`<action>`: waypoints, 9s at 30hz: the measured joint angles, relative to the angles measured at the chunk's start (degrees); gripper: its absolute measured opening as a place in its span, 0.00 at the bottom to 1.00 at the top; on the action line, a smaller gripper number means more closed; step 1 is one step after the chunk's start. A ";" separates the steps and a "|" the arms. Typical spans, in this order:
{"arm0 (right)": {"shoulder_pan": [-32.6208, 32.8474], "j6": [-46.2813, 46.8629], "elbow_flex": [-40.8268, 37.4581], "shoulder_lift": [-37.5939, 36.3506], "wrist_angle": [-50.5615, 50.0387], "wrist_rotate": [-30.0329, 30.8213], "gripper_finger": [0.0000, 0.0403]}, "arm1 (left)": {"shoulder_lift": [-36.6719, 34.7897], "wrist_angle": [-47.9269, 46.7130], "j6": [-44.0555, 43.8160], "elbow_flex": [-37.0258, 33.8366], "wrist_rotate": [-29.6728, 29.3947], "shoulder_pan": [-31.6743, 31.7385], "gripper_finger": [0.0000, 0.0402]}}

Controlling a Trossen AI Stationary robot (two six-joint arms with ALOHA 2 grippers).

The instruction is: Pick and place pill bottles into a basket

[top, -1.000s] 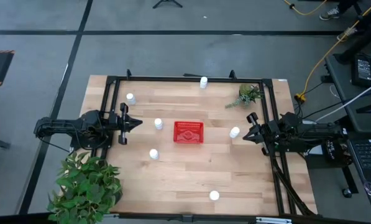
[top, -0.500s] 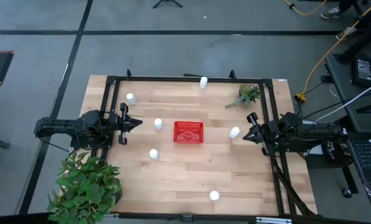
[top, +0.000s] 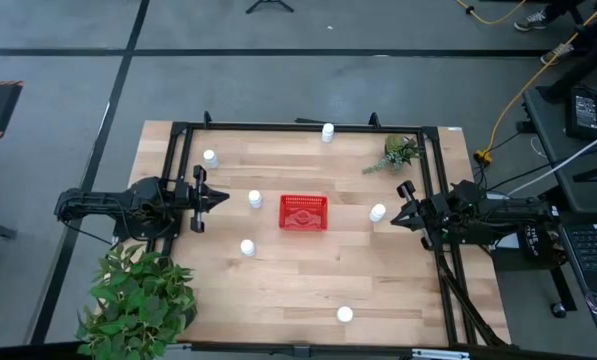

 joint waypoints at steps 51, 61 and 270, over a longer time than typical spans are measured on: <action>-0.03 1.86 0.00 -0.01 -0.95 1.40 0.04 | 0.01 0.68 -0.36 0.02 -0.25 -0.02 0.03; -0.08 2.79 -0.02 0.01 -10.39 20.39 0.04 | 0.07 0.47 -5.15 0.02 -3.68 0.01 0.01; 17.14 56.70 25.24 57.69 -50.44 53.60 0.43 | 31.41 -13.41 -1.50 18.35 -8.78 0.00 0.01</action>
